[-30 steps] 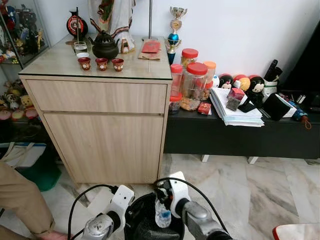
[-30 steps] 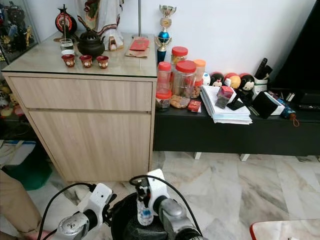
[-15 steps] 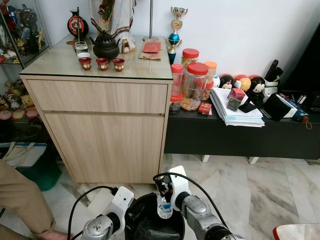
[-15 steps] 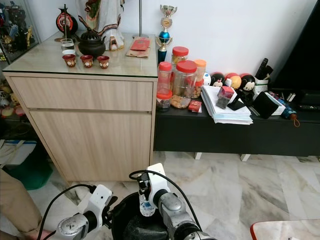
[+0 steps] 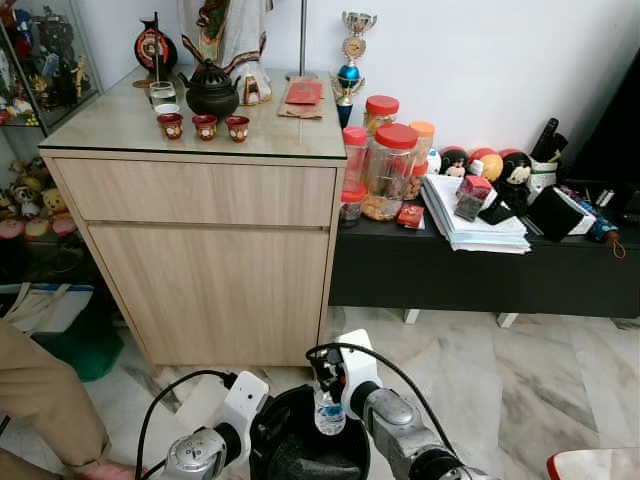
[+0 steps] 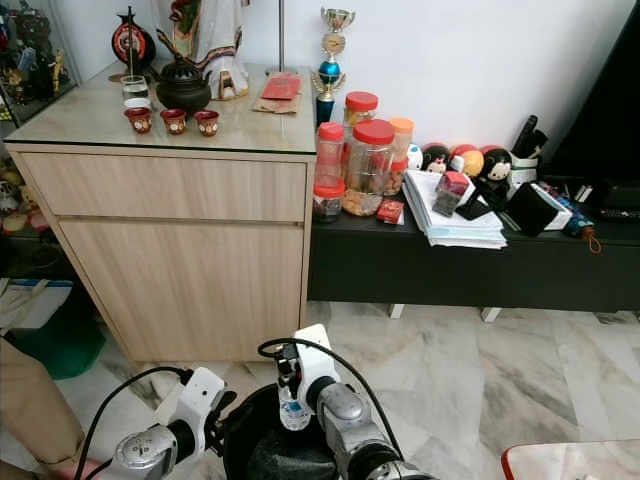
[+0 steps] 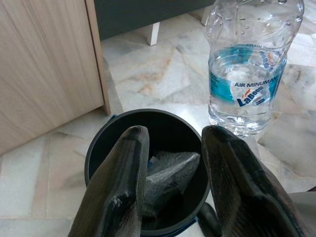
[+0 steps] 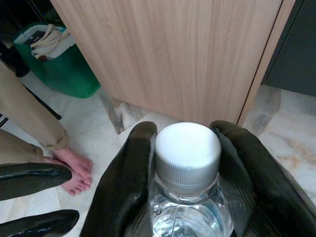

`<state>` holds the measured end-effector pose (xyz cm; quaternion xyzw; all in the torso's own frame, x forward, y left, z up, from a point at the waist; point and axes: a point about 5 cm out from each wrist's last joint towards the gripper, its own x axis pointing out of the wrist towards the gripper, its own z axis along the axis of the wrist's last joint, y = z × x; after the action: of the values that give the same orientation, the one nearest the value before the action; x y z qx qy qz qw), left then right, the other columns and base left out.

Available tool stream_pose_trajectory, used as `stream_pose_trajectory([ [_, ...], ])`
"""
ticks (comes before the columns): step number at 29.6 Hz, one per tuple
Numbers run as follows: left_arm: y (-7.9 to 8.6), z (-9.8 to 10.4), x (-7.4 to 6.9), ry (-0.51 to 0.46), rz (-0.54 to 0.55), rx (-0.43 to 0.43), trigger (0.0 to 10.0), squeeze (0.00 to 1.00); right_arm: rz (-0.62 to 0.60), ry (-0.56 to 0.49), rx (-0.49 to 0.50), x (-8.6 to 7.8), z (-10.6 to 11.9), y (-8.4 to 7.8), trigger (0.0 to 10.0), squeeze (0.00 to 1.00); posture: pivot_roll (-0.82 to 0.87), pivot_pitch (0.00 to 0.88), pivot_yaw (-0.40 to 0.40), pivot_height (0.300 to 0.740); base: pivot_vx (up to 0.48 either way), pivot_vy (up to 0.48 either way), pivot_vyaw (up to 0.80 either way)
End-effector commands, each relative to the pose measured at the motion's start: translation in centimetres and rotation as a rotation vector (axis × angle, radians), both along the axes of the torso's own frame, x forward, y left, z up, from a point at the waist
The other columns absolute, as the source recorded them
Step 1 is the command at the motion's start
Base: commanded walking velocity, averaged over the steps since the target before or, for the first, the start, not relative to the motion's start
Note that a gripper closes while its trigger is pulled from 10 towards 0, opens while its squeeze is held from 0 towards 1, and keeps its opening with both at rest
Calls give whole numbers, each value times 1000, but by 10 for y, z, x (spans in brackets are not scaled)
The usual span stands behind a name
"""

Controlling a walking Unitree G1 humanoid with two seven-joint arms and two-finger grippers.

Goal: Picking trash to rubbish bin

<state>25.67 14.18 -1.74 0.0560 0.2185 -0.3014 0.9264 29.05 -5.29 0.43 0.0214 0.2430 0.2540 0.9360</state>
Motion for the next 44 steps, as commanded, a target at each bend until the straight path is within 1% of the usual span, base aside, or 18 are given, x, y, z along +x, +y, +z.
stream_pose_trajectory([
  [1,0,-2,-2,13,2,-13,10000,0,39,-49,60,7,18,28,10000,1000,116,41,-89,740,0,0,0],
  [15,0,-2,-2,15,5,-15,10000,0,40,-46,54,6,16,27,10000,1000,117,40,-89,740,0,0,0],
  [16,0,-2,-2,13,14,-13,10000,0,44,-44,44,6,15,25,10000,0,117,39,-89,740,0,0,0],
  [17,1,-2,-2,12,20,-12,10000,0,46,-42,38,5,14,23,10000,0,117,39,-89,740,0,0,0],
  [18,5,-2,-1,10,56,-8,10000,0,52,-39,12,3,10,18,10000,0,117,39,-89,740,0,0,0],
  [22,23,-5,-3,-8,174,66,10000,0,40,3,-56,-6,-6,-2,10000,0,113,42,-90,740,0,0,0],
  [24,35,-7,-4,-10,276,94,10000,0,22,28,-81,-11,-14,-12,10000,0,105,42,-89,740,0,0,0],
  [26,48,-11,-8,19,387,109,10000,0,-3,55,-107,-16,-21,-23,10000,0,102,42,-88,740,0,0,0],
  [27,57,-14,-12,41,454,110,10000,0,-32,79,-122,-20,-27,-33,10000,0,100,43,-88,740,0,0,0],
  [29,63,-17,-17,58,501,117,10000,0,-61,101,-141,-25,-33,-43,10000,0,96,43,-87,740,0,0,0],
  [31,70,-22,-24,78,550,138,10000,0,-120,134,-157,-31,-40,-57,10000,0,92,44,-84,740,0,0,0],
  [32,74,-25,-29,90,583,145,10000,0,-153,150,-164,-34,-43,-65,10000,0,91,44,-86,740,0,0,0],
  [33,81,-29,-36,118,650,142,10000,0,-219,182,-155,-40,-48,-76,10000,0,87,43,-85,740,0,0,0],
  [34,81,-29,-36,118,650,142,10000,0,-219,182,-155,-40,-48,-76,10000,0,87,43,-85,740,0,0,0],
  [36,86,-35,-45,152,698,154,10000,0,-268,218,-160,-49,-55,-85,10000,0,80,41,-83,740,0,0,0],
  [38,86,-36,-48,161,704,157,10000,0,-274,226,-164,-52,-57,-87,10000,0,78,38,-82,740,0,0,0],
  [41,86,-43,-58,196,725,182,10000,0,-287,271,-177,-67,-67,-94,10000,0,78,33,-83,740,0,0,0],
  [44,86,-48,-66,218,749,199,10000,0,-295,296,-177,-76,-72,-97,10000,0,74,25,-82,740,0,0,0],
])
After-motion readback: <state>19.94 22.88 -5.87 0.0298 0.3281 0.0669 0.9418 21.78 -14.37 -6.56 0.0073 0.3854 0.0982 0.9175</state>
